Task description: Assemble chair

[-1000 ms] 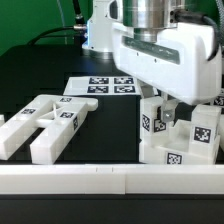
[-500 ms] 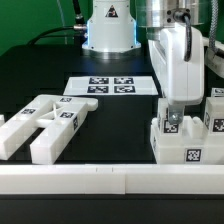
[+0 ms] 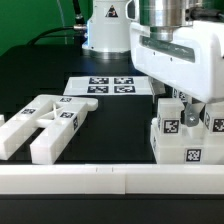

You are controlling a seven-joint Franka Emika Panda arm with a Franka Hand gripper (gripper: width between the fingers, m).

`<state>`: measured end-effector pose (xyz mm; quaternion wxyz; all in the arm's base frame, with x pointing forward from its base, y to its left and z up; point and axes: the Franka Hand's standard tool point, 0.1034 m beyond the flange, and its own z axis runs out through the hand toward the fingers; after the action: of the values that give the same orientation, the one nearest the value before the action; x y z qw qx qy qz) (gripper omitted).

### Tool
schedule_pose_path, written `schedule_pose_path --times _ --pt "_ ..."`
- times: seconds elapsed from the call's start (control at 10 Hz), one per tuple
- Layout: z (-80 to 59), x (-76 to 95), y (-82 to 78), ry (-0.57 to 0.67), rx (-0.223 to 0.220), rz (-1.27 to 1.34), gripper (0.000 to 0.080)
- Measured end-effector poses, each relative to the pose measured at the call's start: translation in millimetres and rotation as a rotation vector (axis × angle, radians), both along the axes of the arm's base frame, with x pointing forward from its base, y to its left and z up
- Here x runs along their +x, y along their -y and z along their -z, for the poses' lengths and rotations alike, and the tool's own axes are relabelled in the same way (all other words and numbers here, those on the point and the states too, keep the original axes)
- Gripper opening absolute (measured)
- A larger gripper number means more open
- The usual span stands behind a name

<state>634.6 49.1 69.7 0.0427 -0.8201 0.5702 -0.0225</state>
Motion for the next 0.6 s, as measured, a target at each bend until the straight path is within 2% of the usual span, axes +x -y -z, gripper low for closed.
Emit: schedule_pose_path --times 0.4,0.6 --pt "-0.1 0.1 1.2 0.014 -0.030 -0.327 0.0649" --pt "-2.4 2.9 1.9 0.021 -0.077 -0.596 0.0649"
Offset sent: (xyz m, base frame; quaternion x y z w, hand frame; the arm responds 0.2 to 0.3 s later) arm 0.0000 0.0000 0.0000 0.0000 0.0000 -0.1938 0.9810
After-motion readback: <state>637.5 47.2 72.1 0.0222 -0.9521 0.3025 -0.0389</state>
